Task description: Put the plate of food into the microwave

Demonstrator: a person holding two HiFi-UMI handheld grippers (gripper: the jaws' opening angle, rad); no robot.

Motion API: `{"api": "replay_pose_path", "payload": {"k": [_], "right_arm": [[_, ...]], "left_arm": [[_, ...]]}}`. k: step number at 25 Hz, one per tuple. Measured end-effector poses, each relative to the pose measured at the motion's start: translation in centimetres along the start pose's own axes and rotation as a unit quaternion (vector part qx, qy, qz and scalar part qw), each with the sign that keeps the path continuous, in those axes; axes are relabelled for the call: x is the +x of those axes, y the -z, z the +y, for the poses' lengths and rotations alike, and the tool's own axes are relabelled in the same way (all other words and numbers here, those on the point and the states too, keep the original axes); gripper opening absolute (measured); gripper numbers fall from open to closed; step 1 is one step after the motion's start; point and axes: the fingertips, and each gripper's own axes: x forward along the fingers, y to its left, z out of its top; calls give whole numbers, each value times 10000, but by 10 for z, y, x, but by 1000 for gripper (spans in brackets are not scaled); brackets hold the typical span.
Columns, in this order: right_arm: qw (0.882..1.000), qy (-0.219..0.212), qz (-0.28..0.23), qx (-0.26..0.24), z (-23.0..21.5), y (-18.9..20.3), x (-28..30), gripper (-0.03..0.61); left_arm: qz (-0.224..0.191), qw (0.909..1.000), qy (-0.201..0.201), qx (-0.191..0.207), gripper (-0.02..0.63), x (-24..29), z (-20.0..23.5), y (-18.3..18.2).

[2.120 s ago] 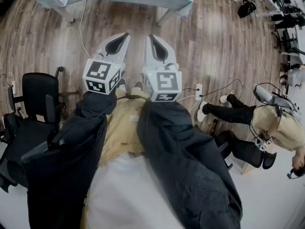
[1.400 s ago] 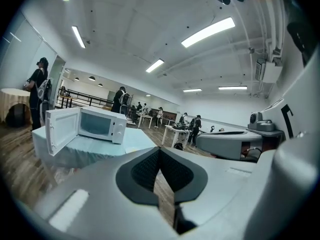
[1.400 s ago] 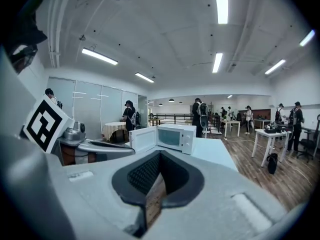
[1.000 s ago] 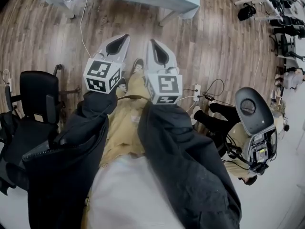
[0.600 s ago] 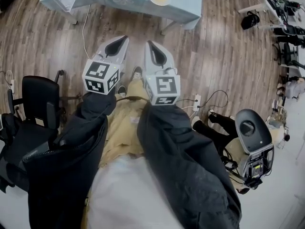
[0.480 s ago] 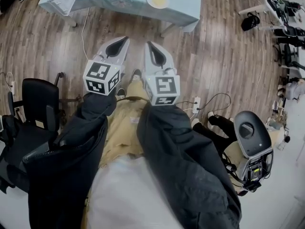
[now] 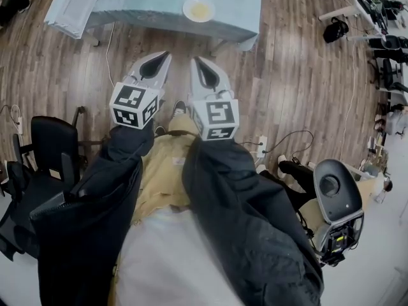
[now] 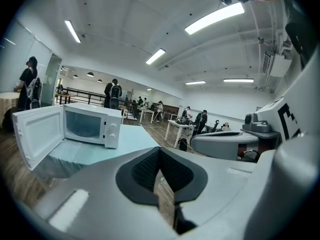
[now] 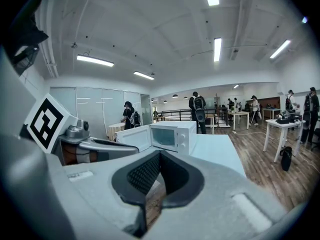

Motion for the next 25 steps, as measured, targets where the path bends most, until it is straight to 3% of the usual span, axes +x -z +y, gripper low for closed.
{"api": "replay_pose_path", "payload": {"k": [13,25], "right_arm": [[9998,-77,114,171,-57,7,9,-2],[9976,-281,530,347,-54,32,45,-2]], "left_arm": [[168,9999,30,10,0,54,-16,1],[492,9985,-2,-250,0,80,18,19]]}}
